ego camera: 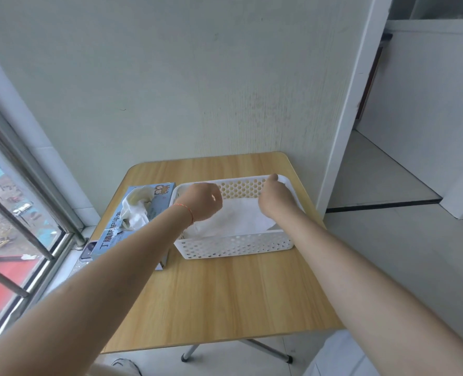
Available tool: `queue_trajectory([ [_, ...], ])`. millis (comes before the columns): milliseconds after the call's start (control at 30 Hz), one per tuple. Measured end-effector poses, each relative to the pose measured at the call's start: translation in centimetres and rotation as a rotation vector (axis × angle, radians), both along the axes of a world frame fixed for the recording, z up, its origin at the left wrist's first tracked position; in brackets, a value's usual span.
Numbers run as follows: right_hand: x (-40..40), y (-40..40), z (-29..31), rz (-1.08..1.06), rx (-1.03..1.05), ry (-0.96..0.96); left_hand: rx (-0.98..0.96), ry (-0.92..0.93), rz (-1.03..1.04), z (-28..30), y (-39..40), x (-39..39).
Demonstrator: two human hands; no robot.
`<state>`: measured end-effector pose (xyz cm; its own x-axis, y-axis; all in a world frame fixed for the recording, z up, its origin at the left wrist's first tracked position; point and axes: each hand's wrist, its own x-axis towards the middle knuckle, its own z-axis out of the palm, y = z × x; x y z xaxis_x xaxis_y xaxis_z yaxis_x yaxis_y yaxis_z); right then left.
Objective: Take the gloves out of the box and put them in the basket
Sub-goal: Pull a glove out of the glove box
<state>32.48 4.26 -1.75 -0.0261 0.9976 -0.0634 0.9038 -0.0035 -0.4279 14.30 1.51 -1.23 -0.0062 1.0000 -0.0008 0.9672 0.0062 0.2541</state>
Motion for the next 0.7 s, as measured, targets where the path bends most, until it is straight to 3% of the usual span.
queue_trajectory([
  [100, 0.2, 0.0, 0.1, 0.016, 0.021, -0.074, -0.263, 0.027, -0.071, 0.2, -0.7, -0.9],
  [333, 0.4, -0.6, 0.6, 0.077, 0.079, -0.298, -0.459, -0.018, -0.094, -0.6, -1.1, -0.6],
  [500, -0.6, -1.0, 1.6, 0.048, 0.212, -0.399, -0.087, 0.053, -0.056, 0.5, -1.1, -1.1],
  [700, -6.3, -1.7, 4.7, 0.178, 0.289, -0.298, 0.225, -0.160, 0.198, 3.5, -2.6, -6.3],
])
